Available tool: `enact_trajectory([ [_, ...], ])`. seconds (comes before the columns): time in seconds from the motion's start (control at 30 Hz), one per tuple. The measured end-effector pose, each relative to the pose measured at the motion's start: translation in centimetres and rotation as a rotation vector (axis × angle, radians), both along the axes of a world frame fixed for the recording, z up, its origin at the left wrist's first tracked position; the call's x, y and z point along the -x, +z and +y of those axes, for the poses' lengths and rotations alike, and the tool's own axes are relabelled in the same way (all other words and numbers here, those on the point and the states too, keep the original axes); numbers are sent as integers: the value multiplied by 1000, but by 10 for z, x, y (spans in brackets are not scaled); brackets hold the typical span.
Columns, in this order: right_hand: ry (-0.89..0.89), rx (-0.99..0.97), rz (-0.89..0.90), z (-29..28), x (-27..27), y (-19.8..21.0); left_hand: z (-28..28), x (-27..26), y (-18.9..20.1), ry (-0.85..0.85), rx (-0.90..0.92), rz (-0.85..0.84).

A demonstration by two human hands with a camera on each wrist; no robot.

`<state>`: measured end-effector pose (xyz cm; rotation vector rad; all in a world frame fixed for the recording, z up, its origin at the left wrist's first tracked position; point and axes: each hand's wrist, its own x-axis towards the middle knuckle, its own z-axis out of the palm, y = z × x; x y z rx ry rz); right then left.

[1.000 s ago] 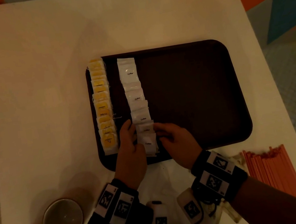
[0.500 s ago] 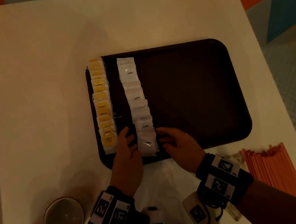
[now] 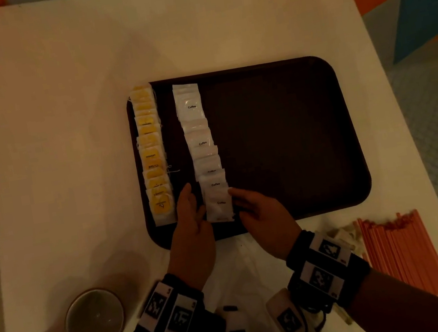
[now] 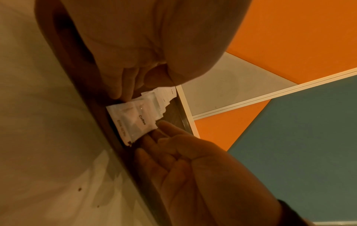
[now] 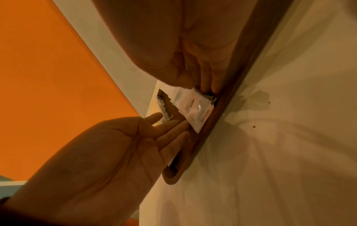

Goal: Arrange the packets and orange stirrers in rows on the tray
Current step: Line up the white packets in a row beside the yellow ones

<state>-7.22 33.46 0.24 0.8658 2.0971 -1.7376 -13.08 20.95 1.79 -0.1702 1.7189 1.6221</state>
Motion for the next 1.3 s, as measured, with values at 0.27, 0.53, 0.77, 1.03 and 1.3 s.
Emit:
enact_trajectory([
  [0.27,97,-124,36,-2,-12,-3,-8,-15,0,-18,-32,-3],
  [0.53,138,-178,32,-6,-12,-4,-9,-10,-5,-44,97,65],
  [0.77,112,-173,36,-5,-11,4,-8,-11,1,-45,107,70],
  [1.03,184,-255,-2,-3,-13,1,-6,-13,-2,-53,113,15],
  [1.3,201,-258,-31,-4,-15,1,-9,-11,2,-163,223,84],
])
